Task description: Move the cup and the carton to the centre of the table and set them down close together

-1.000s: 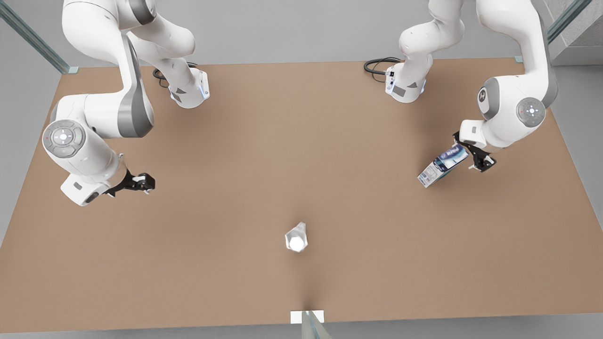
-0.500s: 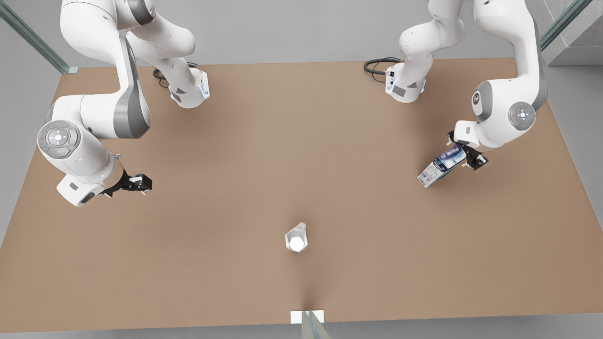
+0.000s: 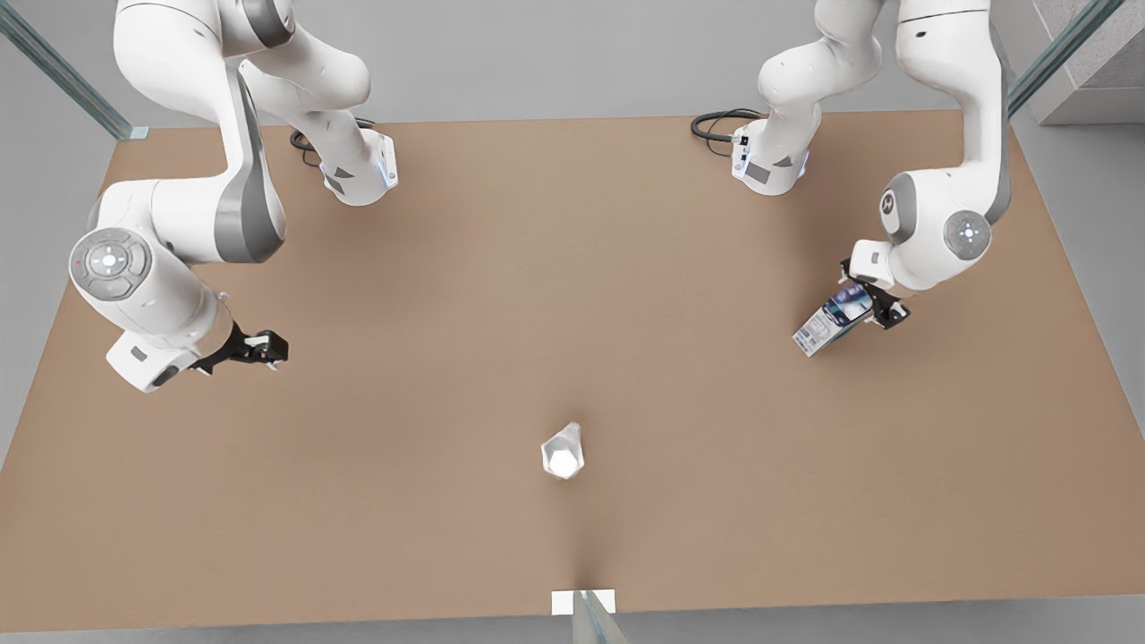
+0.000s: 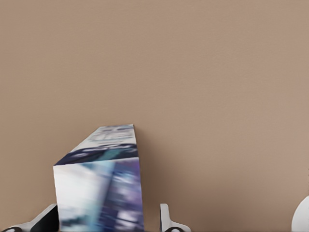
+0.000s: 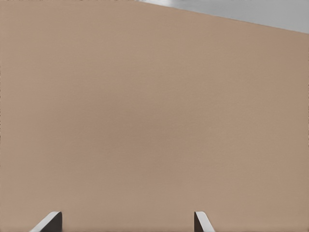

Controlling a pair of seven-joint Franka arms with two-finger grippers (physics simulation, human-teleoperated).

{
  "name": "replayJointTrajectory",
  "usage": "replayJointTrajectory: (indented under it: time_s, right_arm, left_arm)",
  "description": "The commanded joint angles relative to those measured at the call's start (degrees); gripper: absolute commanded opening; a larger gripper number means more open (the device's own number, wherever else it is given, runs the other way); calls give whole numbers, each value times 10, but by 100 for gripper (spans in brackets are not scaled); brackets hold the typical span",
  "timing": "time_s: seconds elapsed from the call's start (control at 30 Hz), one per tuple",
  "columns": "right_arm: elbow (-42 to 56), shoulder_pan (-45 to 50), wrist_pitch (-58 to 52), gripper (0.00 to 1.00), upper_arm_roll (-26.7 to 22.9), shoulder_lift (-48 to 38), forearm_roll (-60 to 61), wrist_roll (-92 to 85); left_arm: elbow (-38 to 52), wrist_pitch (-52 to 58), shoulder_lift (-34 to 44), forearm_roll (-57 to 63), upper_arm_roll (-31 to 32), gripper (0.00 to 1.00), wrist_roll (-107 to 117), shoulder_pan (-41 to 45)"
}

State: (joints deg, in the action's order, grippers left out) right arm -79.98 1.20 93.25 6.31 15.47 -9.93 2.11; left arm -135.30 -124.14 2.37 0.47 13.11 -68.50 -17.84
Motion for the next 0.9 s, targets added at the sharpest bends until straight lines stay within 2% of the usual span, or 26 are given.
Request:
replayJointTrajectory:
  time_s: [0.0,0.1,0.13,0.17,0.47,0.57,0.67,0.73,0.8,0.87]
  right_arm:
    - [0,0,0,100,0,0,0,0]
    - [0,0,0,100,0,-1,1,1]
    - [0,0,-1,100,0,-1,1,0]
    - [0,0,-1,100,0,-1,1,1]
    - [0,1,-3,100,0,-3,2,0]
    - [0,0,-3,100,0,-3,2,0]
    - [0,0,-3,100,0,-3,2,0]
    - [0,0,-3,100,0,-3,2,0]
    - [0,0,-3,100,0,-3,2,0]
    - [0,0,-3,100,0,-3,2,0]
  left_arm:
    - [0,0,-2,1,0,100,0,3]
    - [-18,-25,-7,2,0,99,0,3]
    - [-19,-26,-7,1,0,81,0,4]
    - [-18,-26,-7,2,0,55,0,4]
    - [4,-15,-10,4,1,55,-7,6]
    - [98,39,-17,-1,4,55,-10,30]
    - [209,128,-43,-11,70,55,43,58]
    - [293,172,-84,-6,74,55,64,135]
    - [323,174,-103,-3,73,56,70,198]
    - [369,165,-158,5,73,57,72,261]
